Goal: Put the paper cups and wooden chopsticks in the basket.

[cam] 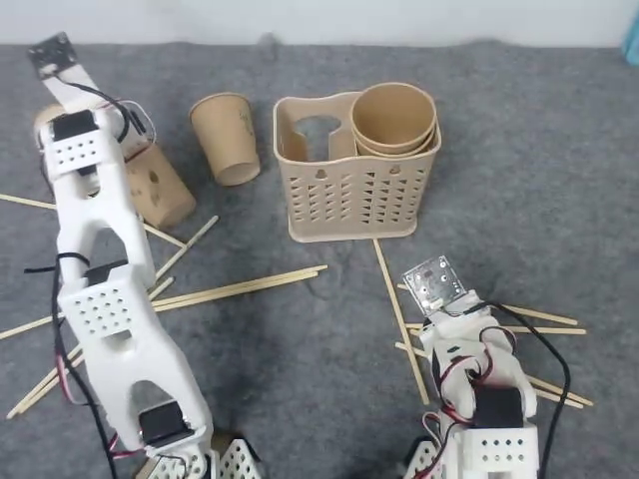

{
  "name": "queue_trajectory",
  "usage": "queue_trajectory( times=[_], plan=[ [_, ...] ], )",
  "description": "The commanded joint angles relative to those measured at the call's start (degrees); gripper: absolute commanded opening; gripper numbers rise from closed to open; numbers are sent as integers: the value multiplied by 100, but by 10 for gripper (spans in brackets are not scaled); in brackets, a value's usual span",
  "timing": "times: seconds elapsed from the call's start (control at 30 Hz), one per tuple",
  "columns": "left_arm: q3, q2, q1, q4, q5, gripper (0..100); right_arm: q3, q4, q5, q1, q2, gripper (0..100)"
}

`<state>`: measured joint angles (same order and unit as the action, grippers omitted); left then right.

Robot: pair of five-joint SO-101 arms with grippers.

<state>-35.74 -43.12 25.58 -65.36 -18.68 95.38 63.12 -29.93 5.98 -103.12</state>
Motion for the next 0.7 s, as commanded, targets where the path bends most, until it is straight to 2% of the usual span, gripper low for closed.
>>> queue_trajectory(
  times=[0.0,0.23,0.27,0.37,0.67],
  plan=[
    [-409,97,-123,-668,-70,123,105,-75,-88,13,-84,9],
    [-2018,88,-387,-3437,-44,123,105,-84,-97,22,-84,9],
    [-2185,88,-448,-3587,-35,122,105,-84,-97,22,-84,9],
    [-1895,299,-457,-3552,167,122,105,-75,-97,13,-84,9],
    [971,1855,-1055,-3543,853,122,105,-84,-97,22,-84,9]
  ],
)
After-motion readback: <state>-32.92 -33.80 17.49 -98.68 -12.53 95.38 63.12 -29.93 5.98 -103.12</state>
